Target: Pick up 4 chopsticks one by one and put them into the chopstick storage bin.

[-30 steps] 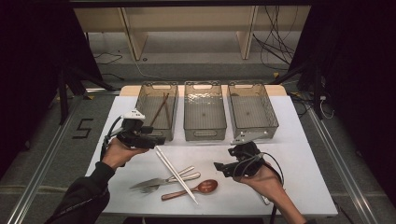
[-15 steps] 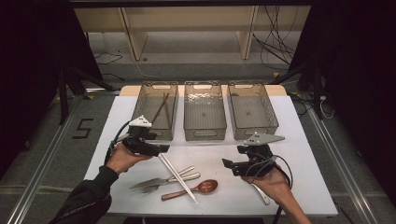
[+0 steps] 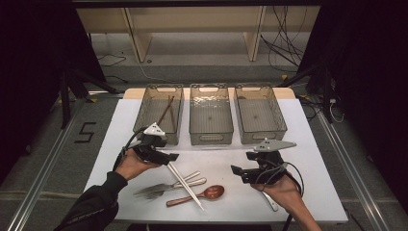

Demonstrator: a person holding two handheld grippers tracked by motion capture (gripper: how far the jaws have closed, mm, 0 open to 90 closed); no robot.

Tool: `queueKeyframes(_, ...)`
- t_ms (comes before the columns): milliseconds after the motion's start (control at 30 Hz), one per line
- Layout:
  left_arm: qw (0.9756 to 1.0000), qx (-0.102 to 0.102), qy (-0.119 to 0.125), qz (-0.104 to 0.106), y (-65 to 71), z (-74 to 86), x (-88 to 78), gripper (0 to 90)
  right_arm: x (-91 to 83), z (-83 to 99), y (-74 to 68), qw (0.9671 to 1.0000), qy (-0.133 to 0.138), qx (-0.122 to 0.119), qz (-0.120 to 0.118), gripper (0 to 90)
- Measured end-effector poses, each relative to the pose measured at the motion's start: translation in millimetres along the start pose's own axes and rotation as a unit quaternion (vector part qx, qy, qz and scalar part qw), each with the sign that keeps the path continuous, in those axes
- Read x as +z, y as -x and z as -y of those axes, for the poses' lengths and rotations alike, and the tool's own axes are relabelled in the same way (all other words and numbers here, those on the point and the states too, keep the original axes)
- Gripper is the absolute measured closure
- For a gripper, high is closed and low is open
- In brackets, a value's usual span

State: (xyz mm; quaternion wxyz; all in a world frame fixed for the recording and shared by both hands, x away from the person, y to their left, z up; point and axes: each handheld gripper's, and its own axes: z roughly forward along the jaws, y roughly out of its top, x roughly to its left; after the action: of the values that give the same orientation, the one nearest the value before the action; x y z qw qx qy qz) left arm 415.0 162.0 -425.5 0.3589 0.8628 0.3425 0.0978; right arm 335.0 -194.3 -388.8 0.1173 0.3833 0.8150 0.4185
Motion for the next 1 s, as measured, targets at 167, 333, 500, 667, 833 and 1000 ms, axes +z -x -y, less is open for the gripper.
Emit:
queueKeyframes(167,0.9997,0.013,-0.017,0.009,2.4,1.2,9.5,44.2,1.1,-0.1,-0.8,1.0,-0.003,-0.001,-0.002,27.1)
queueKeyframes(333,0.9991,0.021,-0.033,0.014,2.4,1.9,18.5,62.5,1.8,0.0,-1.3,1.0,-0.004,-0.002,-0.003,27.1)
queueKeyframes(500,0.9986,0.02,-0.045,0.017,-1.4,3.2,29.6,76.2,2.4,-0.2,-1.8,1.0,-0.005,-0.003,-0.003,27.1)
queueKeyframes(667,0.9969,0.035,-0.066,0.023,-1.8,5.6,35.9,80.4,2.6,-0.3,-1.9,1.0,-0.006,-0.003,-0.004,27.1)
queueKeyframes(833,0.9956,0.049,-0.073,0.033,-0.2,3.5,33.4,74.6,2.8,-0.2,-1.8,1.0,-0.006,-0.003,-0.005,27.1)
queueKeyframes(1000,0.9926,0.069,-0.095,0.031,-1.0,3.2,39.6,81.0,3.4,-0.1,-2.3,1.0,-0.007,-0.003,-0.006,27.1)
